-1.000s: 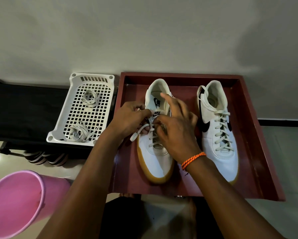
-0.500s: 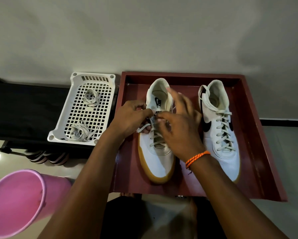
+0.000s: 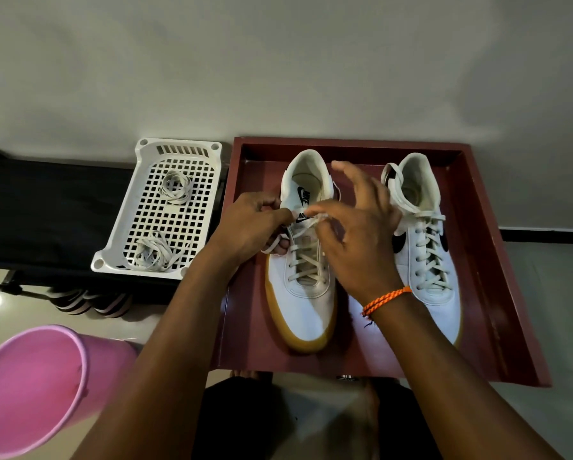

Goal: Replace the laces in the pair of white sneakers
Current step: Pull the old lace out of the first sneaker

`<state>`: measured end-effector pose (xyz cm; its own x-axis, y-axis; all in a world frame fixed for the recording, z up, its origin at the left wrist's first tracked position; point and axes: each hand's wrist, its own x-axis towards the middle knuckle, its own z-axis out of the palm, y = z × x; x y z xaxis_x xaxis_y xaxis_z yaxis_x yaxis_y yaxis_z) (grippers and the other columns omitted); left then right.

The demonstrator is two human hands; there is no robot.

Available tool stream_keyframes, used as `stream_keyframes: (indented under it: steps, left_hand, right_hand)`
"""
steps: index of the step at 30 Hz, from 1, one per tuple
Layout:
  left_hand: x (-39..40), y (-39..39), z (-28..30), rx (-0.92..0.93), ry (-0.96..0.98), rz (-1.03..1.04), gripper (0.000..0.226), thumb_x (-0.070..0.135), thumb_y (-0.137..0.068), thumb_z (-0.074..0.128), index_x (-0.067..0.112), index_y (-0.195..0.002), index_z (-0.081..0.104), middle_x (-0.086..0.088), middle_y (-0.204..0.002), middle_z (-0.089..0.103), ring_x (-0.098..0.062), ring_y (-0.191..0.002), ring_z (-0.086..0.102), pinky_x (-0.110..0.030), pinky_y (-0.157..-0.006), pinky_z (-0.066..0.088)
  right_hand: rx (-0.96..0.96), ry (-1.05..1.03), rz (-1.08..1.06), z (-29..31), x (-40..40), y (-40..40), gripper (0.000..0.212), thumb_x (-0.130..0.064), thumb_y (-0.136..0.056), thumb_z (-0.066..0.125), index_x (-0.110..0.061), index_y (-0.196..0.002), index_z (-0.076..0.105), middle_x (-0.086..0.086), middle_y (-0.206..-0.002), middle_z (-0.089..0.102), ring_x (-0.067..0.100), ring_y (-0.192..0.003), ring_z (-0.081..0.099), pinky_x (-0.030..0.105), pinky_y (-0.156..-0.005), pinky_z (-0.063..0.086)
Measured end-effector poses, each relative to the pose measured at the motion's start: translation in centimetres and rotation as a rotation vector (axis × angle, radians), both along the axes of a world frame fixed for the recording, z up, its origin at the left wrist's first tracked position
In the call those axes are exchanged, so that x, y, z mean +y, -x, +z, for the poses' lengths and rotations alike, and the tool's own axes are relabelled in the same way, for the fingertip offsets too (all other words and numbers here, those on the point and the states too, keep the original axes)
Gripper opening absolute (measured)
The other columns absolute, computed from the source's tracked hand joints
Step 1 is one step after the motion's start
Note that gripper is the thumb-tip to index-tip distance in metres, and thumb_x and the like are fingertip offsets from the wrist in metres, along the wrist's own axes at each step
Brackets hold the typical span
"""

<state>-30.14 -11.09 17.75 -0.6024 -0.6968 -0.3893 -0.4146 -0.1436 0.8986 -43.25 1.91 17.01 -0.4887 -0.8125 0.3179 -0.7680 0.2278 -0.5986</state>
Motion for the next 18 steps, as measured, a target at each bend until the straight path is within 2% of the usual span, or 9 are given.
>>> stream_keyframes:
  steps: [2,5,9,13,16,18]
  left_hand:
    - [-0.05,-0.03,-0.03,0.004,0.011,0.003,0.016,0.010,-0.100,0.068,-0.006,-0.101,0.073,-0.023,-0.080,0.075,-0.030,-0.064,0.074,-0.029,-0.056,0.059]
    - [-0.16,-0.02,-0.28,0.008,0.022,0.012,0.018,0.013,-0.099,0.072,-0.005,-0.100,0.074,-0.025,-0.085,0.075,-0.028,-0.065,0.074,-0.028,-0.058,0.058]
    - [-0.35,0.00,-0.57,0.004,0.064,0.010,0.019,0.019,-0.096,0.077,0.000,-0.092,0.077,-0.018,-0.086,0.075,-0.021,-0.072,0.071,-0.026,-0.065,0.056]
    - [-0.34,0.02,-0.57,-0.035,0.110,-0.001,0.020,0.021,-0.095,0.078,0.002,-0.089,0.076,-0.007,-0.071,0.067,-0.015,-0.063,0.062,-0.026,-0.061,0.050]
    - [-0.31,0.07,-0.76,-0.072,0.157,-0.006,0.020,0.027,-0.094,0.078,0.008,-0.088,0.077,-0.006,-0.074,0.072,-0.017,-0.065,0.066,-0.032,-0.064,0.052]
    - [-0.37,0.01,-0.86,-0.081,0.177,-0.005,0.017,0.027,-0.095,0.076,0.012,-0.087,0.078,-0.007,-0.079,0.076,-0.024,-0.072,0.072,-0.039,-0.070,0.056]
  right_hand:
    - [0.052,-0.111,0.061,-0.38,0.01,-0.72,0.018,-0.026,-0.091,0.066,-0.036,-0.101,0.077,-0.012,-0.167,0.030,0.020,-0.151,0.026,0.043,-0.106,0.025]
    - [0.106,-0.224,0.095,-0.99,0.11,-1.17,0.009,-0.030,-0.092,0.065,-0.033,-0.090,0.074,-0.013,-0.173,0.018,0.023,-0.157,0.018,0.054,-0.106,0.029]
    - [0.096,-0.166,0.082,-0.73,0.00,-1.01,0.010,-0.032,-0.088,0.067,-0.031,-0.079,0.072,-0.017,-0.165,0.032,0.021,-0.147,0.030,0.049,-0.102,0.028]
    - [0.039,-0.077,-0.009,-0.37,-0.14,-0.50,0.011,-0.034,-0.084,0.067,-0.028,-0.075,0.069,-0.015,-0.150,0.047,0.019,-0.132,0.042,0.039,-0.096,0.025]
    - [0.005,-0.028,-0.044,-0.13,-0.04,-0.21,0.006,-0.028,-0.087,0.069,-0.030,-0.083,0.073,-0.012,-0.149,0.048,0.020,-0.134,0.041,0.037,-0.098,0.023]
    - [0.020,-0.031,0.013,-0.03,0.03,-0.45,0.018,-0.025,-0.089,0.065,-0.036,-0.096,0.078,-0.012,-0.157,0.043,0.019,-0.141,0.036,0.039,-0.102,0.023]
